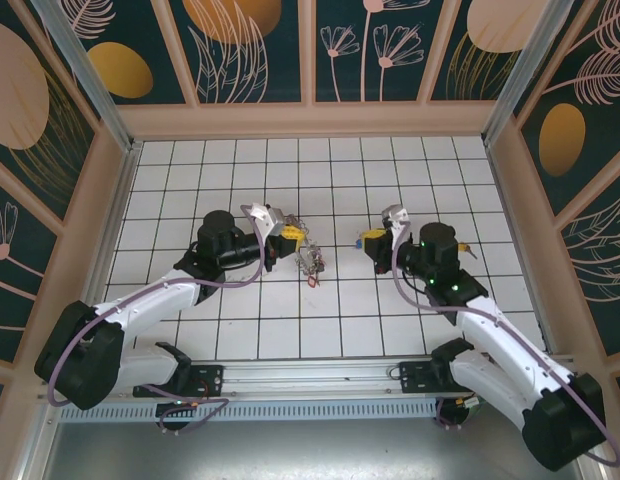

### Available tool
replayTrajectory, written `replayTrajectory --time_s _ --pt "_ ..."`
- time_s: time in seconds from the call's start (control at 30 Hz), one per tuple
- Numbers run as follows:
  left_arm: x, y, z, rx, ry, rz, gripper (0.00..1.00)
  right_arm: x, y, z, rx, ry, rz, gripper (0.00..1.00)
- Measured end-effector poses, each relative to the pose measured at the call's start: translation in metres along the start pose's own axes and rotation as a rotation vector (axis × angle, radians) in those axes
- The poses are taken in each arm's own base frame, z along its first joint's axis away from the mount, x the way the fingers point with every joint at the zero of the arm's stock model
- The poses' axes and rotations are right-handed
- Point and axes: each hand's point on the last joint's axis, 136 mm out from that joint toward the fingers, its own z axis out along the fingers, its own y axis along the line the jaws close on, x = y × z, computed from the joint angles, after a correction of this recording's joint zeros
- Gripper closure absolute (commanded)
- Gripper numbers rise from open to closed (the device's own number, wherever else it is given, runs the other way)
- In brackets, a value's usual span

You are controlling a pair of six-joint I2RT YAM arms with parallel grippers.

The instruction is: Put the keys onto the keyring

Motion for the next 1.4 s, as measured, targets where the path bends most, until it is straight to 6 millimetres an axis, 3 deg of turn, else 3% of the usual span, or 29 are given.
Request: replayTrajectory --time_s 0.33,0.73,0.97,1.4 --pt "-0.006 -0.010 0.005 0.081 -0.017 -0.008 1.00 -0.022 0.030 -0.015 -0.096 -0.156 -0.196 1.00" --pt "-0.004 -0.029 0.023 0.200 0.010 -0.029 1.00 -0.027 0.058 -0.002 -0.211 -0.120 -0.318 1.00" --pt "0.003 -0.026 0.029 0.200 0.029 -0.050 1.00 -0.025 0.078 0.004 -0.283 -0.090 -0.352 1.00" --pt "0.000 -0.024 0.030 0.188 0.029 -0.050 1.00 -0.027 0.088 0.018 -0.314 -0.068 -0.383 1.00"
